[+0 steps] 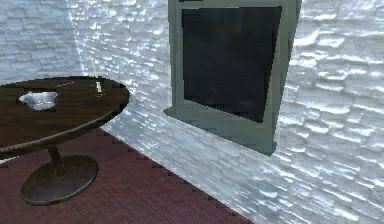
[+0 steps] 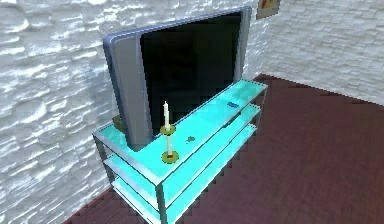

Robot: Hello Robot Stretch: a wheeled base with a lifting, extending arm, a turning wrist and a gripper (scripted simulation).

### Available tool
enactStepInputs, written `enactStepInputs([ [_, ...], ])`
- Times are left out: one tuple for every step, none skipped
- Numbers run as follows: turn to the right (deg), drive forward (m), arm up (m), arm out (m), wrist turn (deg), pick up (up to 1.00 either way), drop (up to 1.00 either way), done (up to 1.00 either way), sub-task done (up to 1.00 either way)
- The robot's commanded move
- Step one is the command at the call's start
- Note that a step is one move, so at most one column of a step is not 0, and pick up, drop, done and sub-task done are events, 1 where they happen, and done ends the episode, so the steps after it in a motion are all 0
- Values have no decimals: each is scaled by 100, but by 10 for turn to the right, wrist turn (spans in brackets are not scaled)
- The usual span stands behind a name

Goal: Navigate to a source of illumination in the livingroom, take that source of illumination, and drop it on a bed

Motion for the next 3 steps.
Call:
enactStepInputs([
  [0,0,50,0,0,0,0,0,0],
  [0,0,18,0,0,0,0,0,0],
  [0,0,0,46,0,0,0,0,0],
])
